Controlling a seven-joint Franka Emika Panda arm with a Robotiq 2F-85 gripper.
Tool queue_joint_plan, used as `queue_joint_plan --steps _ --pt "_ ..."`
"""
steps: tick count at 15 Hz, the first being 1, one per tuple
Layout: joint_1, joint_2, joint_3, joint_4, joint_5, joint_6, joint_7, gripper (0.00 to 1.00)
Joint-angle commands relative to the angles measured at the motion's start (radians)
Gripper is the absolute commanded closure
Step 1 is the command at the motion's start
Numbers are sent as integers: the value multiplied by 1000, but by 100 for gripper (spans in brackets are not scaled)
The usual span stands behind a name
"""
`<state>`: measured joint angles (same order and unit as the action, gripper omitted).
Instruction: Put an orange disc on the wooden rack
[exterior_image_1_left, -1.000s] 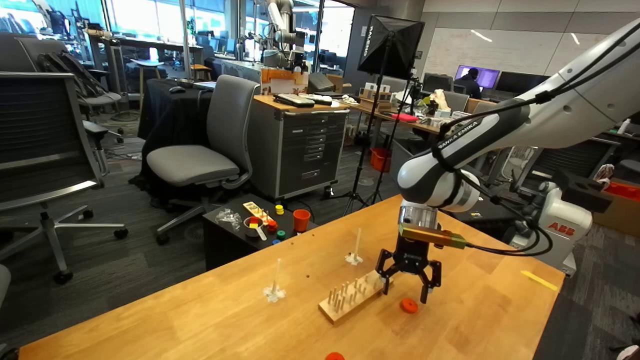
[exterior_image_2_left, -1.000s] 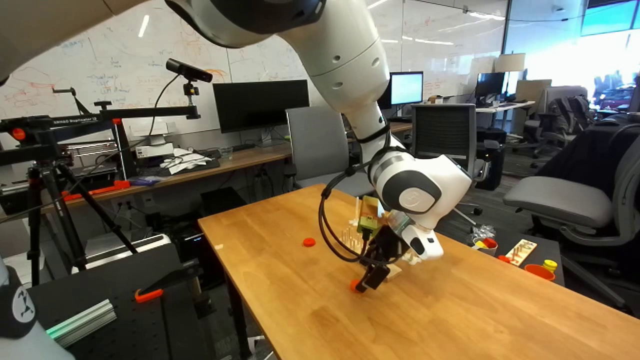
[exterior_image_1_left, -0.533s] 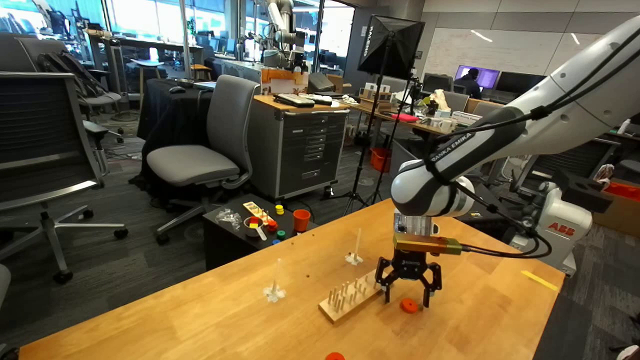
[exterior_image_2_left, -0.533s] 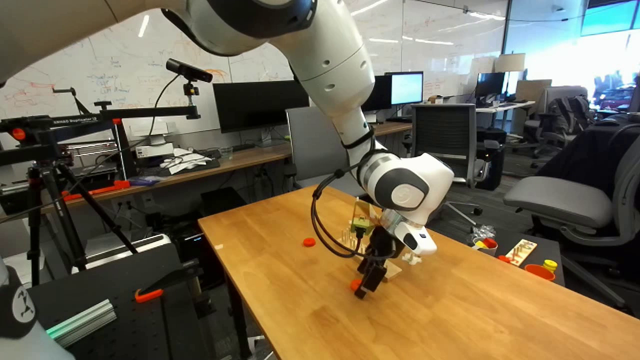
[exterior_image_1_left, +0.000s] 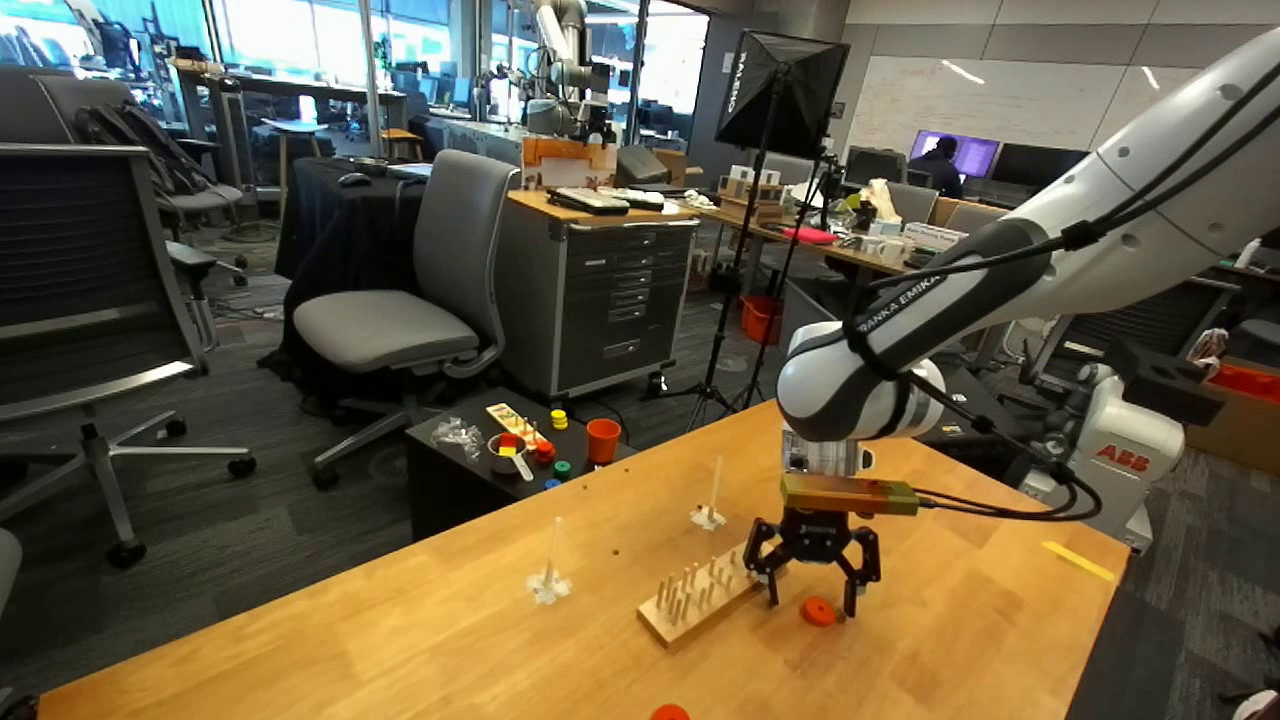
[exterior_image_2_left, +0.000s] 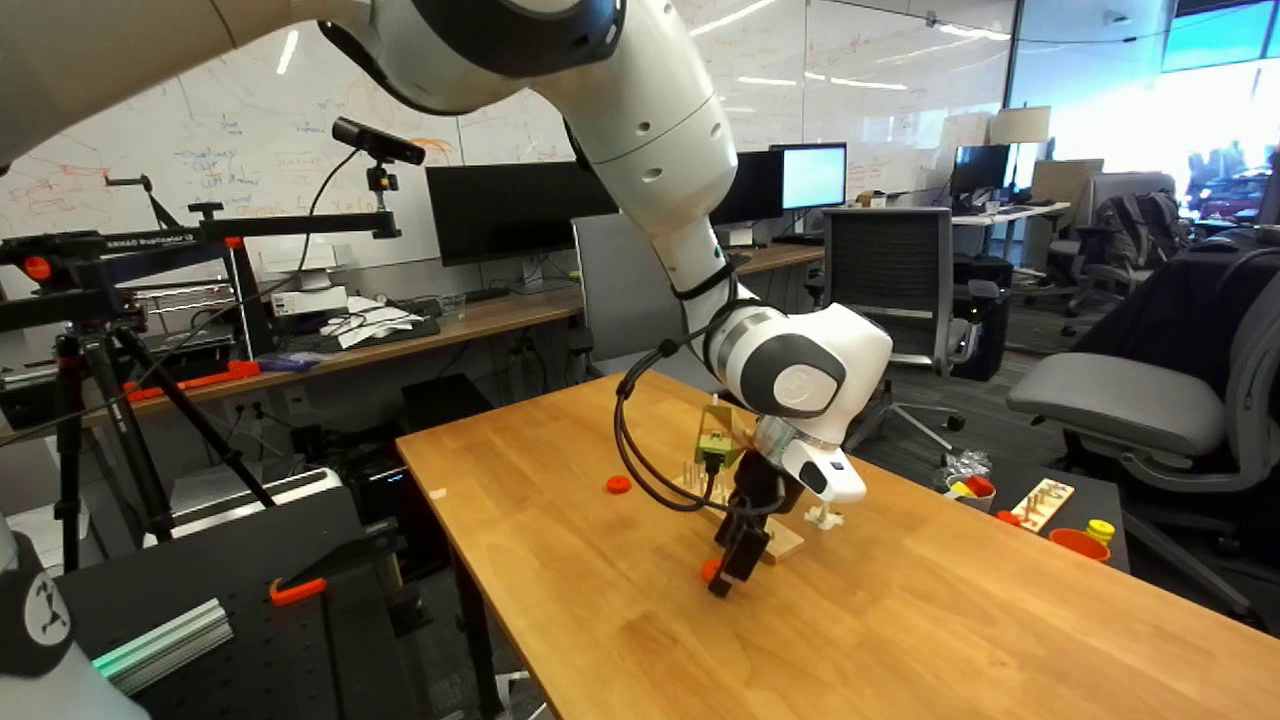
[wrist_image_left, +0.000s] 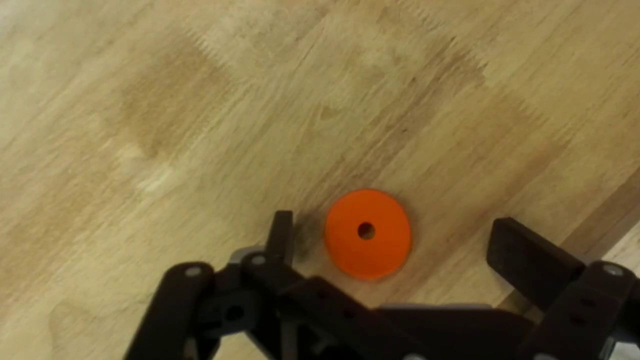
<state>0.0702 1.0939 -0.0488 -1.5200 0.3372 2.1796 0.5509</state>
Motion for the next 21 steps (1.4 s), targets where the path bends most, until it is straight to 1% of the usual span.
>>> queue_joint_plan --steps 1,2,3,5,8,9,10,12,14,15,17,18,19,21 --pt "13 -4 -12 -24 -15 30 23 26" --pt "9 -6 -9 -24 -12 30 20 32" --pt "8 -8 -10 -27 -12 30 20 41" --pt "2 -18 -11 -39 -9 24 20 54" --pt "-6 -34 -12 -59 -5 21 16 77" --pt "-7 -37 -12 -59 -5 22 16 78" --pt "-8 -43 -11 -64 -3 21 15 82" --pt "-9 -49 -13 -72 -5 20 14 97" --pt "-9 -52 -14 -70 -8 14 15 100" --pt "-7 -53 -14 -69 -9 13 16 100" --pt "-6 -50 -13 -64 -10 8 17 73" --pt "-7 -48 -11 -62 -9 8 16 67" --pt "-6 -47 -12 -62 -11 5 15 58" --pt "-8 -46 -8 -60 -6 3 12 44"
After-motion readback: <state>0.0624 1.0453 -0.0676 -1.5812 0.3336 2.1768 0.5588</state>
